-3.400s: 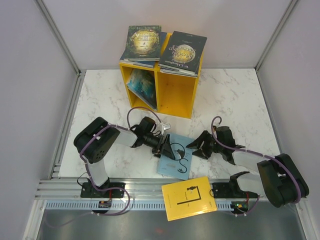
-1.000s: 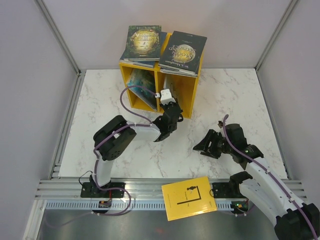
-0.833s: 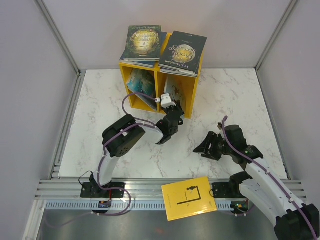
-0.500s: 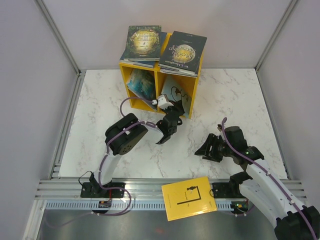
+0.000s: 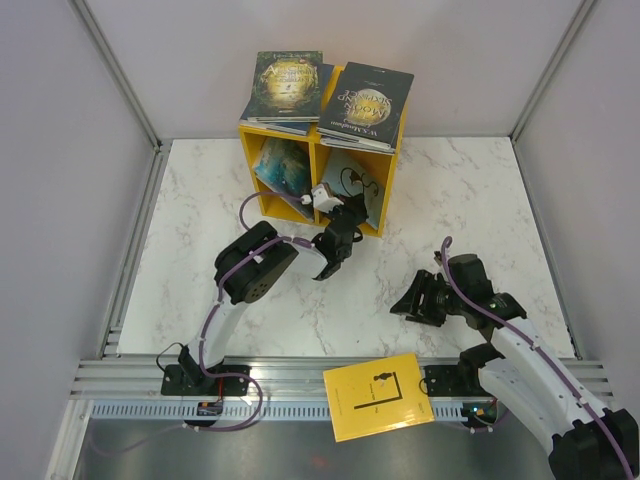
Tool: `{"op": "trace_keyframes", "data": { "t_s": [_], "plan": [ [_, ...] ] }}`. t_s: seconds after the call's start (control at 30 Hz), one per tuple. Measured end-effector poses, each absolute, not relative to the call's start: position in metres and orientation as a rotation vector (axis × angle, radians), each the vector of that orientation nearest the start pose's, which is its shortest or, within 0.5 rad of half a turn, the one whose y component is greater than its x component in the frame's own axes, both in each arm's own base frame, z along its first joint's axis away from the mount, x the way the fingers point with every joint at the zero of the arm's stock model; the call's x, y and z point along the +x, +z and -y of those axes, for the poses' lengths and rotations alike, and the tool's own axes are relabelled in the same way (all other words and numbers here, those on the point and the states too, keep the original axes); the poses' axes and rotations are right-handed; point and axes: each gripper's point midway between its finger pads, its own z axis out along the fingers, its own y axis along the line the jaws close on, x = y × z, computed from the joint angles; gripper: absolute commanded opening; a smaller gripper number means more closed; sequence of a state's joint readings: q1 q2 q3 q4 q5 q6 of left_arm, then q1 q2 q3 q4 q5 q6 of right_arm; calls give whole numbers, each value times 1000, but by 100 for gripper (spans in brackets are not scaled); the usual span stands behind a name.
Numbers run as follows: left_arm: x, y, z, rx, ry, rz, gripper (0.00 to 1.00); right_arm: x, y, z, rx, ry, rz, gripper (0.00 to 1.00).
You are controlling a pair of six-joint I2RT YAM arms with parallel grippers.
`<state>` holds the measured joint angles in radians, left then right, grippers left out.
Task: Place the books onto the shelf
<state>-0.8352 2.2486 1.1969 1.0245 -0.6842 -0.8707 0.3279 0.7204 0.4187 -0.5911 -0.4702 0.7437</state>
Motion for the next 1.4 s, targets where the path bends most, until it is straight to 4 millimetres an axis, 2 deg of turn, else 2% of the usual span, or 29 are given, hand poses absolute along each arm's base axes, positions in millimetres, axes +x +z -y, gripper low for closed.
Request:
{"op": "trace_keyframes", "data": {
  "t_s": [0.07,0.1,0.13,0.33,0.37,0.4,0.43,0.53,0.8,1.03,1.13,1.23,1.33,1.4],
  "plan": [
    [459,103,379,-567,-771,-1551,26,141,81,-158,328,1004,-2609,61],
    [459,102,379,-566,-769,-1552,38,141,80,-158,329,1003,-2611,61],
    [459,102,380,-563,-776,-1555,44,141,80,-158,329,1003,-2611,61],
    [454,98,388,-529,-805,-1596,44,142,80,-159,329,1005,-2607,61],
    [452,97,387,-522,-805,-1608,83,143,80,-159,329,1004,-2607,61],
    [448,96,385,-507,-797,-1624,95,143,80,-159,330,1004,-2607,61],
    [442,96,385,-488,-802,-1644,100,143,80,-159,330,1004,-2607,61],
    [426,105,380,-449,-808,-1678,100,143,80,-159,332,1002,-2608,61],
    [388,152,361,-340,-841,-1710,100,143,78,-157,341,990,-2617,61],
    [338,176,343,-165,-831,-1905,100,149,85,-157,321,962,-2637,62],
    [306,188,334,-83,-872,-2001,100,151,92,-155,290,936,-2645,62],
    [260,200,332,51,-1000,-2106,100,155,98,-152,262,900,-2637,64],
    [205,208,344,241,-1193,-2187,100,160,104,-147,246,849,-2632,65],
    [154,206,358,414,-1316,-2254,93,168,112,-145,238,806,-2631,67]
  ]
}}
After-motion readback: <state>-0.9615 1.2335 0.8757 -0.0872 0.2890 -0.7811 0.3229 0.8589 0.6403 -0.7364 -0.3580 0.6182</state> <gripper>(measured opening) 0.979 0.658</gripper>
